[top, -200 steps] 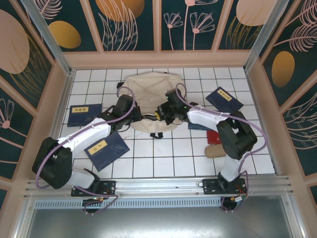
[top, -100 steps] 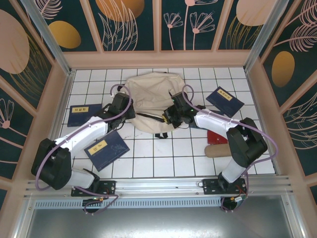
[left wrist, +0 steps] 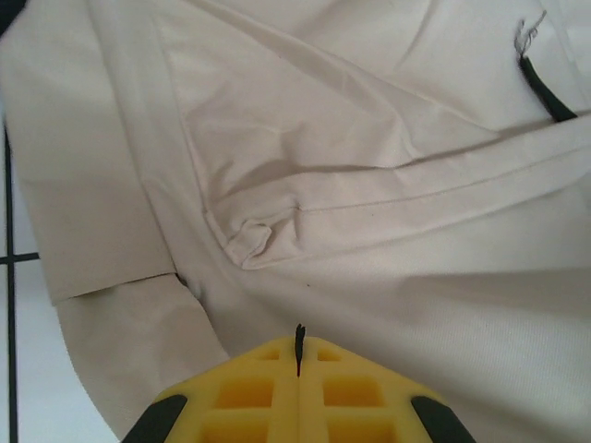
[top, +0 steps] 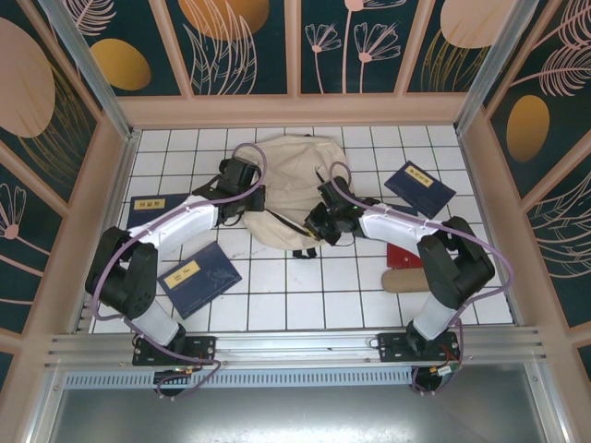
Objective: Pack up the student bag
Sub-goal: Unzip the student bag at the top-center of the table.
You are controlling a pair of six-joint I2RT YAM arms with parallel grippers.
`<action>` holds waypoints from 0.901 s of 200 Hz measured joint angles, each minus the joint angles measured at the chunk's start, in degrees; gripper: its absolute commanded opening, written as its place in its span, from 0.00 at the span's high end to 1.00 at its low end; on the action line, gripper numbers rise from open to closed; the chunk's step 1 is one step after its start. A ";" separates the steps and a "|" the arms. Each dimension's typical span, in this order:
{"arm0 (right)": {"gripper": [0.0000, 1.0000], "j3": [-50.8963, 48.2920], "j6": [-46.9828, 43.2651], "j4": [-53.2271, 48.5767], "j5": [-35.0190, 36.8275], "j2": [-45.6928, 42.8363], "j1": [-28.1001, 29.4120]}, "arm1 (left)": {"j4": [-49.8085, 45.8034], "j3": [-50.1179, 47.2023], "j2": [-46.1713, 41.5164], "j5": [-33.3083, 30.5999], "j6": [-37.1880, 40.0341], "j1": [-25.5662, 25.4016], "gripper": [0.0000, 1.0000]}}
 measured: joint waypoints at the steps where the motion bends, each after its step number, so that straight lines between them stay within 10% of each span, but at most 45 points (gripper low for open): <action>1: 0.89 0.02 -0.09 -0.09 0.07 -0.02 -0.04 | 0.02 0.00 0.00 0.13 0.02 0.02 1.00; 47: 0.53 2.80 -10.45 -2.75 0.35 -2.10 -5.22 | 0.87 0.04 0.00 8.28 2.16 0.15 1.00; 180: 0.52 -6.16 -13.81 -6.95 13.75 -17.44 -9.77 | 4.87 7.52 6.29 9.46 -2.25 0.15 1.00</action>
